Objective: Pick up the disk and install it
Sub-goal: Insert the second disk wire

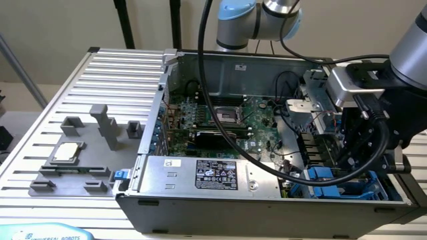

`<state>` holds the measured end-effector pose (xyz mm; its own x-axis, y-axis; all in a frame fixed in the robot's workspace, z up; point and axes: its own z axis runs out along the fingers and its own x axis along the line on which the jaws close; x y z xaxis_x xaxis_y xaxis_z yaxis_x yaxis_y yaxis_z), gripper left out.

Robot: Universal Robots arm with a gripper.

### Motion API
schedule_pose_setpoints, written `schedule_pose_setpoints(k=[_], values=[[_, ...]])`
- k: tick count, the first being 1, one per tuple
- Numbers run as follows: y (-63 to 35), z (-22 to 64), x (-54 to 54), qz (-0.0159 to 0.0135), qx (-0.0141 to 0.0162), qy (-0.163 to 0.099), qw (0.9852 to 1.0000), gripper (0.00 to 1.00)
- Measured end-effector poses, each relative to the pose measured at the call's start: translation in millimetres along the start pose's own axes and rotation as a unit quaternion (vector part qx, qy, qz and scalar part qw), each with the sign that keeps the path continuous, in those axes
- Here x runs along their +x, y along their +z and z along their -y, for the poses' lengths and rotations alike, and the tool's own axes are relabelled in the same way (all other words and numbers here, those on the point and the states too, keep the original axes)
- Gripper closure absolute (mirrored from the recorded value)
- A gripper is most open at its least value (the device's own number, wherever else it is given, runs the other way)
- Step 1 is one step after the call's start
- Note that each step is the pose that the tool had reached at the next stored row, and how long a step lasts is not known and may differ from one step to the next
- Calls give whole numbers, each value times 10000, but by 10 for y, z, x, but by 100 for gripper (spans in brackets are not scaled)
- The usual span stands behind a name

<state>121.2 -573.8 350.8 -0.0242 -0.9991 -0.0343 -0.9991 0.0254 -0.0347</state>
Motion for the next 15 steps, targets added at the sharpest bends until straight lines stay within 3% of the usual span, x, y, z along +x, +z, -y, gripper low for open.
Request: schedule_pose_setpoints(k=[15], values=[[68, 21, 29, 62, 24, -5, 10000, 84]])
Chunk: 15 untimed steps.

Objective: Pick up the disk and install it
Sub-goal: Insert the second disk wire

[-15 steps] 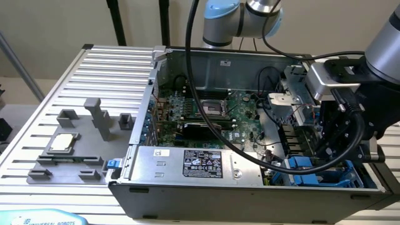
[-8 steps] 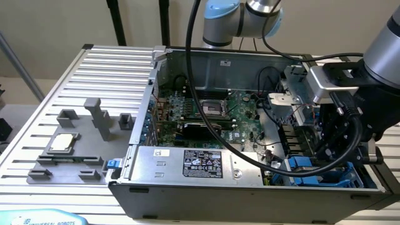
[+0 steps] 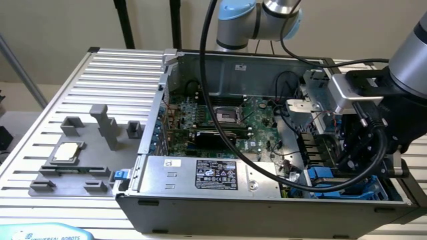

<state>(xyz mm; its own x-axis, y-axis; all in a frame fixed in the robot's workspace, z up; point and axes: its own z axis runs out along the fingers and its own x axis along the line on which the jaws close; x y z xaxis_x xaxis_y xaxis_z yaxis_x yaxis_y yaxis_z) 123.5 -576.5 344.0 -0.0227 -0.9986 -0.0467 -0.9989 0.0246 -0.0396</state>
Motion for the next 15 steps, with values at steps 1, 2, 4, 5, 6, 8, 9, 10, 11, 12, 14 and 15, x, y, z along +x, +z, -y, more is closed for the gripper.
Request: schedule_pose_setpoints(k=[1, 2, 4, 5, 6, 8, 9, 10, 11, 12, 14, 15], values=[[3, 2, 3, 2, 1, 0, 10000, 84], [6, 4, 5, 5, 0, 0, 10000, 84], [9, 6, 7, 10, 0, 0, 10000, 84], [12, 6, 8, 13, 1, 1, 10000, 84], [15, 6, 9, 17, 1, 1, 10000, 84], [23, 6, 11, 25, 2, 1, 10000, 84], [27, 7, 13, 30, 2, 1, 10000, 84], [30, 7, 14, 34, 2, 1, 10000, 84], [35, 7, 16, 38, 2, 1, 10000, 84], [42, 8, 19, 44, 1, 1, 10000, 84], [56, 8, 25, 55, 1, 2, 10000, 84], [60, 8, 27, 58, 1, 2, 10000, 84]])
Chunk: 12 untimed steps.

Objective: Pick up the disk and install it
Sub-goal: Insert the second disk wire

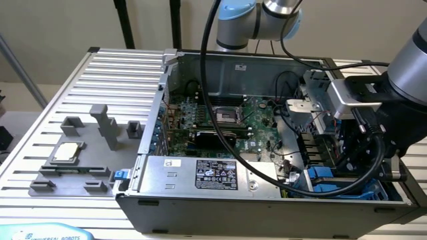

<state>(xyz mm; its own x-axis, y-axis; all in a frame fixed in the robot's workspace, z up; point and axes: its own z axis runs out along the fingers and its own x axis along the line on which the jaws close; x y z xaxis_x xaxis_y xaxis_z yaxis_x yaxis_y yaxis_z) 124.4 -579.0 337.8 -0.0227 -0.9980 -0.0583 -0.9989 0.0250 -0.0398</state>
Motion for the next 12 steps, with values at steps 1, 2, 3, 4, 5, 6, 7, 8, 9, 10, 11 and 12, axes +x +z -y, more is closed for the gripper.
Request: schedule_pose_setpoints(k=[1, 2, 3, 4, 5, 6, 7, 8, 9, 10, 11, 12], values=[[2, 0, 1, 2, 0, 0, 10000, 84], [2, 0, 2, 5, 0, 0, 10000, 84], [6, 0, 2, 14, 0, 0, 10000, 84], [8, 0, 3, 16, 0, 0, 10000, 82], [4, 1, 3, 15, 0, 0, 10000, 82], [-10, 1, 2, 12, 0, 0, 10000, 76], [-26, 1, 1, 13, 0, 0, 10000, 76], [-46, -1, 0, 12, 0, 0, 10000, 76], [-64, -9, -1, 13, 0, 1, 10000, 76], [-81, -22, -2, 12, 0, 0, 10000, 76], [-93, -44, -2, 13, 0, 0, 10000, 76], [-103, -74, -2, 13, 2, 0, 10000, 76]])
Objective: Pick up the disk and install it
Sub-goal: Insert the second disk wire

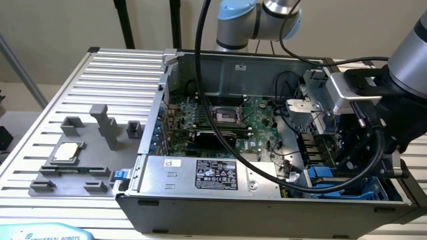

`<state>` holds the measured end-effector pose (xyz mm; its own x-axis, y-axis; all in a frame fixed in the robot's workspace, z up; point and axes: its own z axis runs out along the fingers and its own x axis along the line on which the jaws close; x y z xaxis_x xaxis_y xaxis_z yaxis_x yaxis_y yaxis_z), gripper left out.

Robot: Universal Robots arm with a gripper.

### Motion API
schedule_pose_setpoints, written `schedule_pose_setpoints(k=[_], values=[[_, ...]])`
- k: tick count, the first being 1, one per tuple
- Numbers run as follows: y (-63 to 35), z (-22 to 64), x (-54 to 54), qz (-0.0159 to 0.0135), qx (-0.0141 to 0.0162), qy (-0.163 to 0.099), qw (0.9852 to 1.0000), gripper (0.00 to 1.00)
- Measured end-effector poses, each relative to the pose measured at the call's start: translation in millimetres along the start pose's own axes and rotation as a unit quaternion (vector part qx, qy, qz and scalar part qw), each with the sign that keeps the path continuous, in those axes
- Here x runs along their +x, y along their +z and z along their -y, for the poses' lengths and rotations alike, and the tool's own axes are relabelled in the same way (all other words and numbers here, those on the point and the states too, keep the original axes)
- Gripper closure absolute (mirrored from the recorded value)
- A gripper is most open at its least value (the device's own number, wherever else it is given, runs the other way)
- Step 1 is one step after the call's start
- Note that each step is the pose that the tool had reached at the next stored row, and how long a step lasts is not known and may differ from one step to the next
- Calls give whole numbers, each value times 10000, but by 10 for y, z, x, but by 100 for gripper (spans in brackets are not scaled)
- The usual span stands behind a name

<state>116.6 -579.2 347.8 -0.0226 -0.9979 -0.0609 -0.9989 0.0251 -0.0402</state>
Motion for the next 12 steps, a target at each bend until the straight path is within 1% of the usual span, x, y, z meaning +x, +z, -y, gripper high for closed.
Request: schedule_pose_setpoints(k=[2, 4, 6, 12], values=[[-14, -71, 1, 1, 5, -1, 10000, 76], [-18, -111, 3, 3, 12, 0, 10000, 76], [-18, -111, 3, 10, 13, -1, 10000, 76], [-18, -111, 3, 10, 13, -1, 10000, 76]])
